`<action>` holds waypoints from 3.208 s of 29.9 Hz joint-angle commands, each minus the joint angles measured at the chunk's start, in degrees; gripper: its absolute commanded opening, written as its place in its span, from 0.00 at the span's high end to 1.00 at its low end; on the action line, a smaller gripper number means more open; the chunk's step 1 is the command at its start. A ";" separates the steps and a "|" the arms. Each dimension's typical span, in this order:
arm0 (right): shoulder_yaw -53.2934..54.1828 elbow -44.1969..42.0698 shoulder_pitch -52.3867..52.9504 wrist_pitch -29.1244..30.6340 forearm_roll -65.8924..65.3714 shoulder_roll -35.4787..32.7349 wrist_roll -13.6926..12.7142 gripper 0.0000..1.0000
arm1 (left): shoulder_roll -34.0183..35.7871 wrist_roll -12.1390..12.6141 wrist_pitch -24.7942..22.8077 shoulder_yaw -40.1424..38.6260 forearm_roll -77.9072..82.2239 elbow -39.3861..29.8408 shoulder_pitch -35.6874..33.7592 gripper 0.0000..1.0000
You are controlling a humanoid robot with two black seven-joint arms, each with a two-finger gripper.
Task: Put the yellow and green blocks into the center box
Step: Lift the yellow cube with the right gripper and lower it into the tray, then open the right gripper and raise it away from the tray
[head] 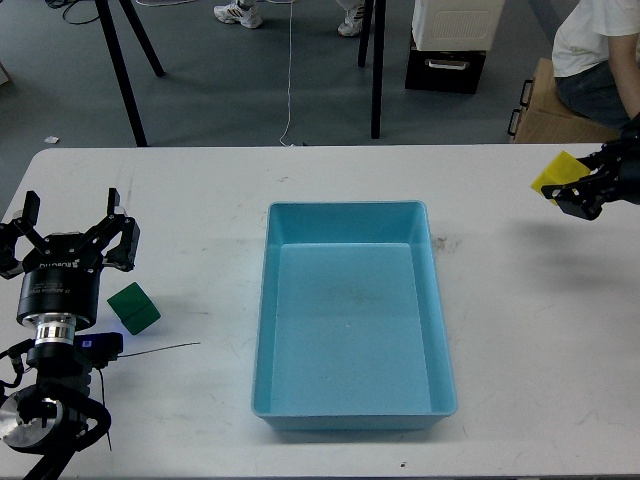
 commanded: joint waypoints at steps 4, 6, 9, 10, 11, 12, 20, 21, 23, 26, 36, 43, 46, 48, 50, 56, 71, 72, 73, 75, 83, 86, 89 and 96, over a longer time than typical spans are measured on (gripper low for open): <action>-8.92 10.30 13.21 -0.01 -0.07 6.28 0.00 0.98 | -0.04 0.00 0.00 -0.09 0.00 0.00 0.03 0.00; -14.28 11.27 17.17 -0.01 0.02 9.88 0.00 0.98 | 0.04 0.00 0.00 0.00 0.00 0.00 0.03 0.00; -19.48 11.37 19.12 -0.01 -0.07 15.15 0.00 0.98 | -0.05 0.00 0.00 0.00 0.00 0.00 0.03 0.00; -20.37 11.37 19.12 -0.01 -0.07 16.74 0.00 0.98 | -0.05 0.00 0.00 0.00 0.00 0.00 0.03 0.00; -21.16 11.37 19.12 -0.01 -0.16 18.49 0.00 0.98 | -0.05 0.00 0.00 -0.08 0.00 0.00 0.03 0.00; -21.95 11.37 19.03 -0.01 -0.16 20.16 0.00 0.98 | -0.05 0.00 0.00 -0.09 0.00 0.00 0.03 0.00; -28.81 9.35 15.52 0.17 -0.16 30.54 0.00 0.97 | 0.31 0.00 0.09 -0.96 0.00 0.00 -0.58 0.00; -29.25 8.74 14.73 0.17 -0.16 31.16 0.00 0.96 | 0.39 0.00 0.09 -0.96 0.00 0.00 -0.93 0.00; -29.87 7.50 13.33 0.17 -0.07 31.87 0.00 0.95 | 0.48 0.00 0.09 -0.96 0.00 0.00 -1.46 0.00; -29.96 6.01 11.48 0.17 -0.07 33.62 0.00 0.92 | 0.66 0.00 0.53 -0.96 0.00 0.08 -2.08 0.00; -29.96 0.91 6.99 0.17 0.63 35.39 0.00 0.22 | 0.74 0.00 1.06 -0.96 0.00 0.08 -3.14 0.00; -29.26 -0.15 7.16 -0.01 8.36 34.59 0.00 0.04 | 4.51 0.00 1.32 -0.52 4.30 1.58 -6.03 0.00; -26.54 -1.72 7.08 -0.71 9.86 33.55 0.00 0.03 | 7.50 0.00 1.58 -0.35 9.12 2.02 -7.17 0.00; -22.25 -2.61 6.73 -0.80 11.52 31.79 0.00 0.02 | 11.45 0.00 2.63 0.09 14.13 2.02 -8.84 0.00; -16.28 -2.17 5.50 -0.89 13.37 30.12 0.00 0.02 | 15.76 0.00 4.21 0.09 19.05 2.11 -9.90 0.00; 8.32 -1.82 -3.28 -0.80 19.35 29.84 0.00 0.02 | 27.89 0.00 11.69 0.09 22.59 7.36 -15.51 0.00; 30.50 -2.08 -11.02 -2.02 38.49 37.41 0.00 0.02 | 30.80 0.00 1.76 -3.43 97.23 16.17 -27.65 0.00; 32.16 -2.17 -12.51 -3.16 40.78 37.41 0.00 0.02 | 30.46 0.00 2.19 -3.60 104.08 16.17 -27.83 0.00; 33.83 -2.17 -13.83 -4.13 42.45 37.32 0.00 0.02 | 30.19 0.00 3.24 -3.34 109.29 16.17 -27.83 0.00; 37.18 -1.82 -16.20 -5.10 44.48 36.79 0.00 0.02 | 29.75 0.00 7.19 -3.07 117.48 16.17 -27.57 0.00; 50.19 7.39 -30.17 -5.55 46.25 28.10 0.00 0.02 | 31.06 0.00 12.13 7.37 128.75 15.29 -27.75 0.00; 54.67 12.32 -36.84 -5.55 46.34 23.80 0.00 0.02 | 35.62 0.00 11.61 13.95 133.40 13.72 -28.09 0.00; 59.41 15.66 -44.22 -5.55 46.95 19.84 0.00 0.02 | 36.78 0.00 8.89 21.86 140.43 11.34 -32.21 0.00; 69.53 17.78 -58.21 -6.42 49.23 18.86 0.00 0.02 | 36.52 0.00 -1.57 37.69 146.54 10.98 -44.69 0.00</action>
